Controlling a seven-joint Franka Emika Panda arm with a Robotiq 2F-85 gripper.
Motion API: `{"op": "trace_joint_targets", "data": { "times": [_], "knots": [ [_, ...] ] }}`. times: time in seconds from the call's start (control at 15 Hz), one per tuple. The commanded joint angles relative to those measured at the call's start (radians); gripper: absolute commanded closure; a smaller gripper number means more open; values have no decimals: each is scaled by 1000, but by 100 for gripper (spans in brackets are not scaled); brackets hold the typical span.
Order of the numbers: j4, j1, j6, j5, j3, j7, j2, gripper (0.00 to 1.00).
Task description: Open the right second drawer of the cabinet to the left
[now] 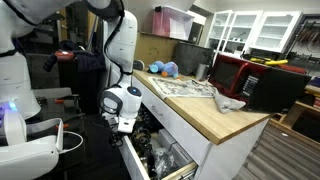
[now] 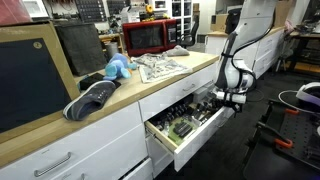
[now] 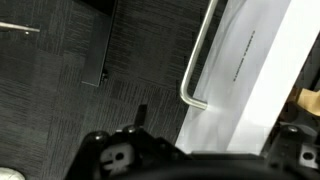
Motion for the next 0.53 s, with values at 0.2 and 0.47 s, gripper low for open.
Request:
{"op": "trace_joint_targets", "data": {
  "times": [0.2, 0.47],
  "knots": [
    [-68, -21, -66, 1, -1, -29, -91, 0],
    [-54, -40, -162, 26, 11, -19, -144, 0]
  ]
}}
